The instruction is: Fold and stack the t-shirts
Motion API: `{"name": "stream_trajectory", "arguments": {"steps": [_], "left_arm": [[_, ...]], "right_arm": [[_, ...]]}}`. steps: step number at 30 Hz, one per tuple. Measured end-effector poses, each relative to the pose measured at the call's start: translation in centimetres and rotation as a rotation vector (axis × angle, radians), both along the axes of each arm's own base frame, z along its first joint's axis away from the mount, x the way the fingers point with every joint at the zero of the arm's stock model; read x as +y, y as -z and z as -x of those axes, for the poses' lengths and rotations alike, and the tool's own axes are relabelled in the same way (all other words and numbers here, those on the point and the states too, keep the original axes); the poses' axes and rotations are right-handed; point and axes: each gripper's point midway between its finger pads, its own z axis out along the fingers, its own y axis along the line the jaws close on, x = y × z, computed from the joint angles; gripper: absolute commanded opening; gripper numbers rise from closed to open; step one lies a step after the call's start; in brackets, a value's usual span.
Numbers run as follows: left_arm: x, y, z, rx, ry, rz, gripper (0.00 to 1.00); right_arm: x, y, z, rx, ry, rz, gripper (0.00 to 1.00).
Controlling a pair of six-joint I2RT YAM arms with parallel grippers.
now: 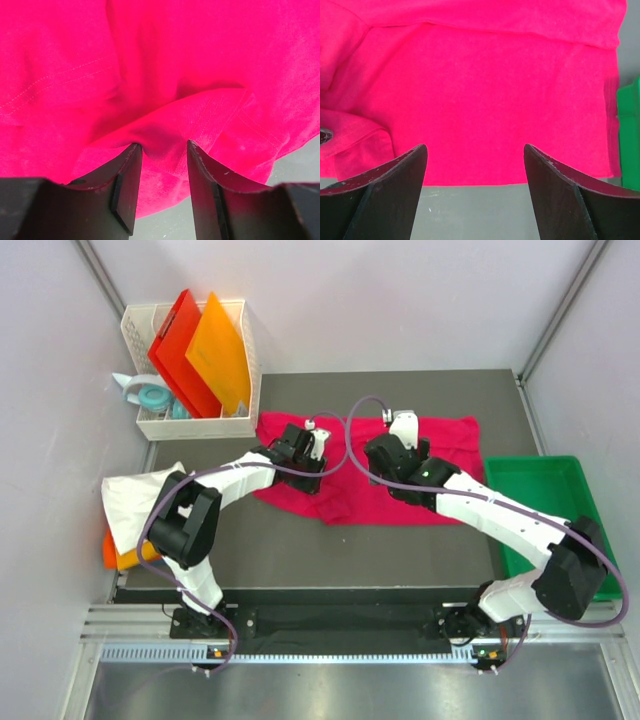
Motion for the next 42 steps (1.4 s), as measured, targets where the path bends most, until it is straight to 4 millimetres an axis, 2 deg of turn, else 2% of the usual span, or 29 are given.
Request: {"name": "stream_trajectory", "arguments": {"steps": [6,12,23,28,32,42], "left_arm": [[-0.2,0.1,0.6,0.025,0.015,0.011,0.44],[-0.9,0.2,2.1,0.079,0.053,0.037,0.45],[-2.0,-0.7,3.8,0.1,0.093,0.069,0.45],[-2.1,-0.4,4.6,0.129,0.102,0.075,0.43],[-1.9,0.2,5.4,0.156,0.109,0.066,0.45],[-1.9,0.1,5.8,0.164,0.117,0.071,0.44]], "right_arm": [[0.0,0.6,0.1,0.006,0.007,-0.008,0.77],[-0.1,1.4,0.3,0.017,0.012,-0.009,0.77],[-0.2,2.5,0.6,0.03,0.026,-0.022,0.78],[-0.3,3.0,0.8,0.038,0.028,-0.023,0.77],[-0.3,3.2,0.9,0.042,0.028,-0.026,0.77],[0.0,3.3,0.9,0.048,0.02,-0.036,0.77]]}}
